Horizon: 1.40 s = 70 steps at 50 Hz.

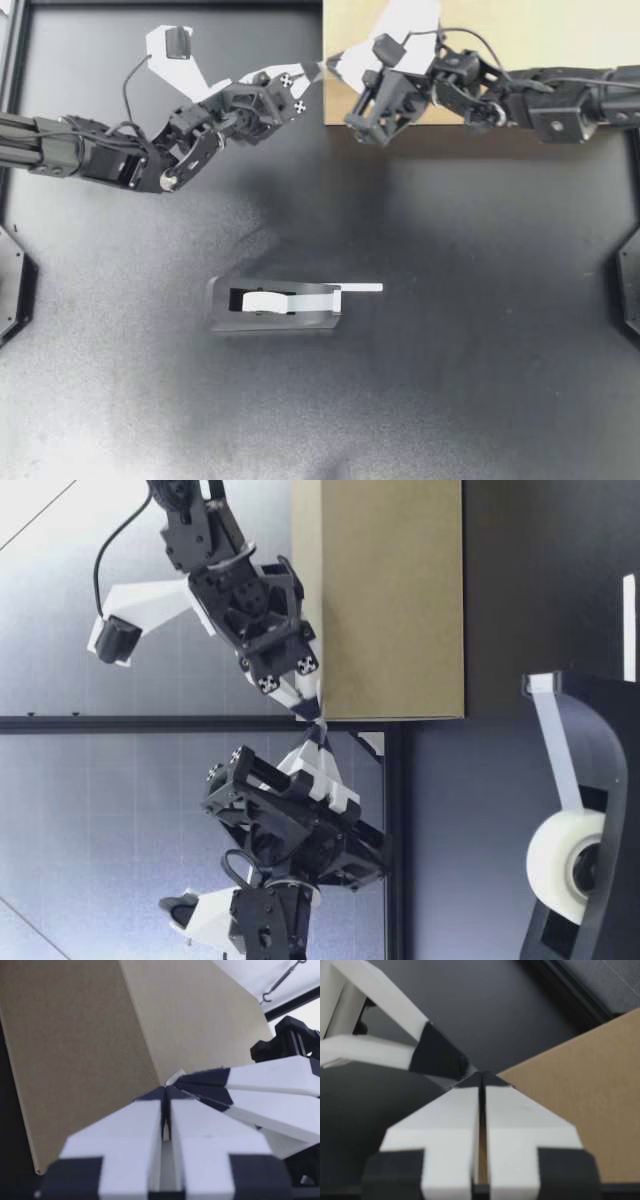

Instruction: Cut a small piece of tape from the tape dispenser then place it on the cardboard box's edge.

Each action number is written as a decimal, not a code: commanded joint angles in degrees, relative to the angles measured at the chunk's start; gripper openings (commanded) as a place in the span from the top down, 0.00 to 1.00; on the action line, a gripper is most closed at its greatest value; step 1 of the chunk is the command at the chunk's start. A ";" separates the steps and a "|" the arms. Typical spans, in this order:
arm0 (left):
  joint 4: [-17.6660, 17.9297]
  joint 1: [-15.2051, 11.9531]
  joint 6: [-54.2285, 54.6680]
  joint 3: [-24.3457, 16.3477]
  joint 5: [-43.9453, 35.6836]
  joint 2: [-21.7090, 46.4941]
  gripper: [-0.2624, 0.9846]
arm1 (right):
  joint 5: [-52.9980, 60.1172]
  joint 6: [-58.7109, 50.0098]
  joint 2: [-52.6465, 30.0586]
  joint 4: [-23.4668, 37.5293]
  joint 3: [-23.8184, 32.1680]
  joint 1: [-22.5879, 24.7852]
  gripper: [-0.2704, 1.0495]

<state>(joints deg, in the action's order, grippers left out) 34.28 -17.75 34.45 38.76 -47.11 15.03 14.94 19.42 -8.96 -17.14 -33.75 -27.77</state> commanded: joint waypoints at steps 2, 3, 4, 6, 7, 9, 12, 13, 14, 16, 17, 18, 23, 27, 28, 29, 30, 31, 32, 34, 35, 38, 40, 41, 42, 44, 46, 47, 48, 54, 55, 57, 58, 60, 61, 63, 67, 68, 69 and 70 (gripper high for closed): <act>-0.18 -0.26 0.00 -0.35 -0.26 -1.23 0.88 | -0.26 0.09 0.00 0.18 1.93 -0.79 0.87; -0.18 -0.26 0.09 -0.35 -0.26 -1.32 0.88 | -0.35 0.09 -0.09 0.26 2.02 -0.79 0.87; -0.18 -0.18 0.18 -0.26 -0.26 -1.32 0.88 | -0.53 0.09 0.00 0.35 2.11 -0.88 0.87; -0.18 -0.26 0.35 -0.18 -0.26 -1.41 0.87 | -0.62 0.09 0.00 0.35 2.20 -0.97 0.87; -0.18 -0.26 0.35 -0.18 -0.26 -1.41 0.87 | -0.70 0.09 0.00 0.35 2.20 -0.97 0.87; -0.18 -0.26 0.35 -0.09 -0.26 -1.41 0.87 | -0.88 0.09 0.00 0.35 2.20 -0.97 0.87; -0.18 -0.26 0.35 -0.09 -0.26 -1.41 0.85 | -1.05 0.09 0.09 0.35 2.20 -0.97 0.87; -0.18 -0.26 0.35 -0.09 -0.26 -1.41 0.84 | -0.97 0.09 0.00 0.35 2.20 -0.97 0.87; -0.18 -0.26 0.35 -0.09 -0.26 -1.41 0.84 | -1.05 0.09 0.00 0.35 2.20 -0.97 0.87; -0.26 -0.26 0.18 -0.09 -0.26 -1.41 0.81 | -1.05 0.09 0.00 0.35 2.20 -0.97 0.87; -0.26 -0.26 0.18 -0.09 -0.26 -1.41 0.80 | -1.05 0.09 0.00 0.35 2.20 -0.97 0.87; -0.26 -0.26 0.09 -0.09 -0.26 -1.41 0.79 | -1.05 0.09 0.09 0.35 2.20 -0.97 0.87; -0.35 -0.18 -0.09 0.00 -0.26 -1.49 0.68 | -1.05 0.09 0.09 0.35 2.20 -0.97 0.87; -0.35 -0.26 -0.09 0.00 -0.26 -1.67 0.59 | -1.05 0.00 0.18 0.35 2.20 -0.97 0.87; -0.35 -0.26 -0.09 0.18 -0.26 -1.67 0.57 | -1.05 0.00 0.18 0.35 2.20 -0.97 0.87; -0.35 -0.18 -0.09 0.26 -0.26 -1.85 0.54 | -0.97 0.00 0.26 0.44 2.20 -0.97 0.87; -0.35 -0.26 -0.09 0.26 -0.26 -1.85 0.53 | -1.05 0.00 0.26 0.35 2.20 -0.97 0.87; -0.35 -0.18 -0.09 0.35 -0.26 -1.93 0.52 | -0.97 0.00 0.26 0.35 2.20 -0.97 0.87; -0.35 -0.18 -0.09 0.44 -0.26 -2.02 0.51 | -1.05 0.00 0.35 0.35 2.20 -0.97 0.87; -0.35 -0.18 -0.09 0.62 -0.26 -2.11 0.51 | -0.97 0.00 0.35 0.35 2.29 -0.97 0.87; -0.35 -0.18 -0.09 0.88 -0.26 -2.20 0.51 | -0.88 0.00 0.44 0.35 2.20 -0.97 0.87; -0.35 0.00 -0.09 1.49 -0.26 -2.55 0.51 | -0.70 -0.18 0.79 0.35 2.20 -0.97 0.87; -0.35 0.26 -0.18 2.11 -0.26 -2.72 0.51 | -0.70 -0.18 1.32 0.35 2.20 -0.97 0.87; -0.35 0.35 -0.18 2.55 -0.26 -2.90 0.51 | -0.70 -0.26 1.67 0.35 2.20 -0.97 0.87; -0.35 0.53 -0.18 2.81 -0.26 -3.08 0.51 | -0.70 -0.26 1.93 0.35 2.20 -0.97 0.87; -0.35 0.97 -0.26 3.96 -0.26 -3.52 0.51 | -0.79 -0.35 2.90 0.35 2.20 -0.97 0.87; -0.35 1.41 -0.35 4.75 -0.26 -4.04 0.51 | -0.97 -0.35 3.87 0.35 2.20 -0.79 0.87; -0.35 1.58 -0.44 5.19 -0.26 -4.31 0.51 | -0.97 -0.44 4.39 0.35 2.11 -0.70 0.87; -0.35 2.02 -0.62 5.80 -0.26 -4.83 0.51 | -1.05 -0.44 4.92 0.35 2.02 -0.62 0.87; -0.53 3.96 -2.90 8.53 -0.26 -7.65 0.51 | -1.49 -0.70 9.23 0.35 1.14 1.58 0.87; -0.62 4.31 -3.69 8.96 -0.26 -8.17 0.51 | -1.58 -0.70 9.93 0.35 0.88 2.02 0.87; -1.32 5.19 -5.98 9.93 -0.26 -9.58 0.51 | -1.93 -0.70 11.60 0.35 0.26 3.25 0.87; -1.58 5.45 -7.12 10.37 -0.26 -10.20 0.51 | -2.11 -0.79 12.39 0.26 -0.09 3.78 0.87; -2.37 6.33 -9.58 11.07 -0.26 -11.51 0.51 | -2.29 -0.88 13.80 0.18 -0.79 4.92 0.87; -2.99 6.94 -11.60 11.60 -0.26 -12.57 0.51 | -2.46 -0.88 14.85 0.09 -1.41 5.89 0.87; -3.87 7.73 -14.59 12.30 -0.26 -14.06 0.51 | -2.55 -1.05 16.44 -0.09 -2.29 7.12 0.87; -6.15 9.84 -21.62 13.71 0.26 -17.40 0.51 | -2.20 -1.85 19.78 -0.79 -4.83 10.28 0.87; -6.86 10.55 -23.99 13.97 0.79 -18.54 0.51 | -2.11 -2.29 20.92 -0.88 -5.63 11.34 0.87; -7.29 10.90 -25.58 14.15 1.32 -19.25 0.51 | -1.93 -2.55 21.62 -0.88 -6.15 11.95 0.87; -8.09 11.51 -27.86 14.24 2.20 -20.30 0.51 | -1.85 -2.90 22.32 -0.88 -6.77 12.66 0.87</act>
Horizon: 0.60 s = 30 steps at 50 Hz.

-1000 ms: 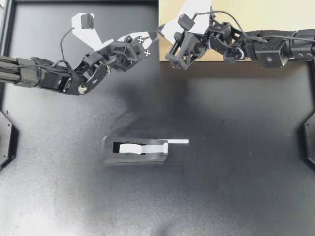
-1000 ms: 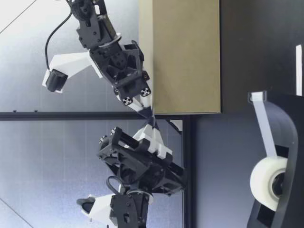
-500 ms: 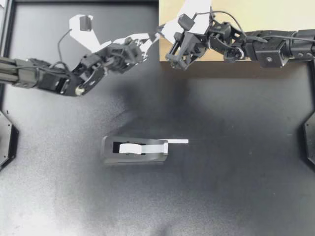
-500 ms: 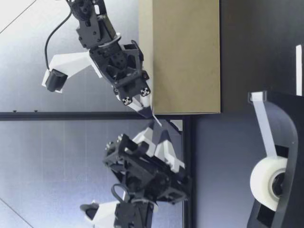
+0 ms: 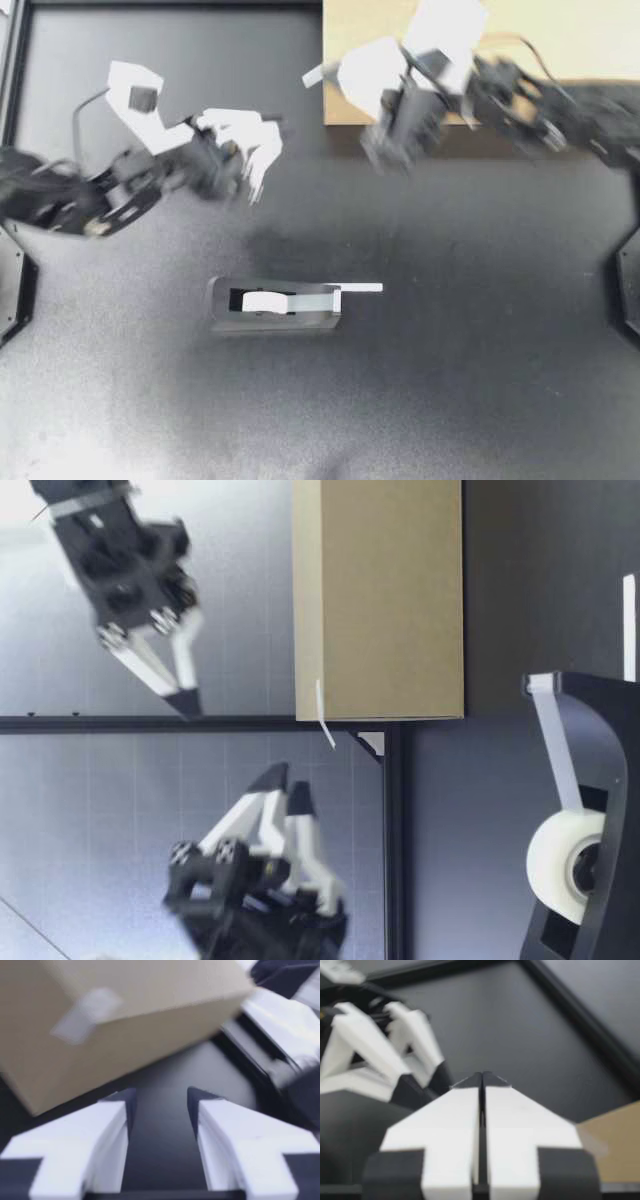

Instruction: Cut a small piece of tape from the tape dispenser then place it on the cardboard box's edge.

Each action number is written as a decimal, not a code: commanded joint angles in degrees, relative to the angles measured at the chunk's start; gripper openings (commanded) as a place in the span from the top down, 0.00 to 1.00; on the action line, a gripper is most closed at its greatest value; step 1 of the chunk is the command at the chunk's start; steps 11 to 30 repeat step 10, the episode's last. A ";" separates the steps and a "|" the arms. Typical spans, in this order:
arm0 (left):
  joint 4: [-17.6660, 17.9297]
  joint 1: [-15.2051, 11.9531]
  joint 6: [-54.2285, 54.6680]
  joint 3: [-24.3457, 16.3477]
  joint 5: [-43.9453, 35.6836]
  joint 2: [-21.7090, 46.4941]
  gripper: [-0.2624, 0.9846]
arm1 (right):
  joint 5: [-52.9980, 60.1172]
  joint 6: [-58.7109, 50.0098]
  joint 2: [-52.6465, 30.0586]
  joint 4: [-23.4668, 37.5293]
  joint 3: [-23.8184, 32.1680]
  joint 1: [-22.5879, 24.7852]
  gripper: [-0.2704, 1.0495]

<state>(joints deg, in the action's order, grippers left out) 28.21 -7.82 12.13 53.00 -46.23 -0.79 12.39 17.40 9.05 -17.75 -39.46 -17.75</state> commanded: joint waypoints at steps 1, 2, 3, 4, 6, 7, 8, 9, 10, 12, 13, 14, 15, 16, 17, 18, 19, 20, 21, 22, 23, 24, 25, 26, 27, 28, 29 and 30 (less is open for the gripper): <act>-2.55 1.93 -6.94 0.09 1.93 -5.10 0.51 | 0.88 -1.32 5.19 -0.26 -1.76 3.60 0.87; -2.99 2.20 -8.26 0.09 2.64 -5.63 0.51 | 1.05 -1.67 5.89 -0.26 -2.29 4.39 0.87; -3.43 2.55 -9.40 0.09 3.43 -6.24 0.51 | 1.23 -2.02 6.42 -0.18 -2.81 5.01 0.87; -4.04 3.08 -11.07 0.09 4.66 -7.03 0.51 | 1.41 -2.29 7.03 -0.18 -3.25 5.63 0.87; -4.83 3.60 -13.01 0.00 6.24 -7.91 0.51 | 1.93 -2.90 8.26 -0.26 -4.39 7.29 0.87; -5.10 3.87 -13.80 0.00 6.86 -8.26 0.51 | 2.11 -3.08 8.70 -0.26 -4.83 7.91 0.87; -5.62 4.31 -15.12 0.00 7.73 -8.79 0.51 | 2.37 -3.25 9.05 -0.26 -5.27 8.61 0.87; -5.89 4.57 -15.82 -0.09 8.17 -9.14 0.51 | 2.81 -3.52 9.67 -0.26 -5.89 9.58 0.87; -6.15 4.92 -16.52 -0.09 8.53 -9.32 0.51 | 3.08 -3.69 10.11 -0.26 -6.33 10.20 0.87; -6.15 4.92 -16.52 -0.09 8.53 -9.32 0.51 | 3.08 -3.69 10.11 -0.26 -6.33 10.20 0.87; -6.15 4.92 -16.52 -0.09 8.53 -9.32 0.51 | 3.08 -3.69 10.11 -0.26 -6.33 10.20 0.87; -6.15 4.92 -16.52 -0.09 8.53 -9.32 0.51 | 3.08 -3.69 10.11 -0.26 -6.33 10.20 0.87; -6.15 4.92 -16.52 -0.09 8.53 -9.32 0.51 | 3.08 -3.69 10.11 -0.26 -6.33 10.20 0.87; -6.15 4.92 -16.52 -0.09 8.53 -9.32 0.51 | 3.08 -3.69 10.11 -0.26 -6.33 10.20 0.87; -6.15 4.92 -16.52 -0.09 8.53 -9.32 0.51 | 3.08 -3.69 10.11 -0.26 -6.33 10.20 0.87; -6.15 4.92 -16.52 -0.09 8.53 -9.32 0.51 | 3.08 -3.69 10.11 -0.26 -6.33 10.20 0.87; -6.15 4.92 -16.52 -0.09 8.53 -9.32 0.51 | 3.08 -3.69 10.11 -0.26 -6.33 10.20 0.87; -6.15 4.92 -16.52 -0.09 8.53 -9.32 0.51 | 3.08 -3.69 10.11 -0.26 -6.33 10.20 0.87; -6.15 4.92 -16.52 -0.09 8.53 -9.32 0.51 | 3.08 -3.69 10.11 -0.26 -6.33 10.20 0.87; -6.15 4.92 -16.52 -0.09 8.53 -9.32 0.51 | 3.08 -3.69 10.11 -0.26 -6.33 10.20 0.87; -6.15 4.92 -16.52 -0.09 8.53 -9.32 0.51 | 3.08 -3.69 10.11 -0.26 -6.33 10.20 0.87; -6.15 4.92 -16.52 -0.09 8.53 -9.32 0.51 | 3.08 -3.69 10.11 -0.26 -6.33 10.20 0.87; -6.15 4.92 -16.52 -0.09 8.53 -9.32 0.51 | 3.08 -3.69 10.11 -0.26 -6.33 10.20 0.87; -6.15 4.92 -16.52 -0.09 8.53 -9.32 0.51 | 3.08 -3.69 10.11 -0.26 -6.33 10.20 0.87; -6.15 4.92 -16.52 -0.09 8.53 -9.32 0.51 | 3.08 -3.69 10.11 -0.26 -6.33 10.20 0.87; -6.15 4.92 -16.52 -0.09 8.53 -9.32 0.51 | 3.08 -3.69 10.11 -0.26 -6.33 10.20 0.87; -6.15 4.92 -16.52 -0.09 8.53 -9.32 0.51 | 3.08 -3.69 10.11 -0.26 -6.33 10.20 0.87; -6.15 4.92 -16.52 -0.09 8.53 -9.32 0.51 | 3.08 -3.69 10.11 -0.26 -6.33 10.20 0.87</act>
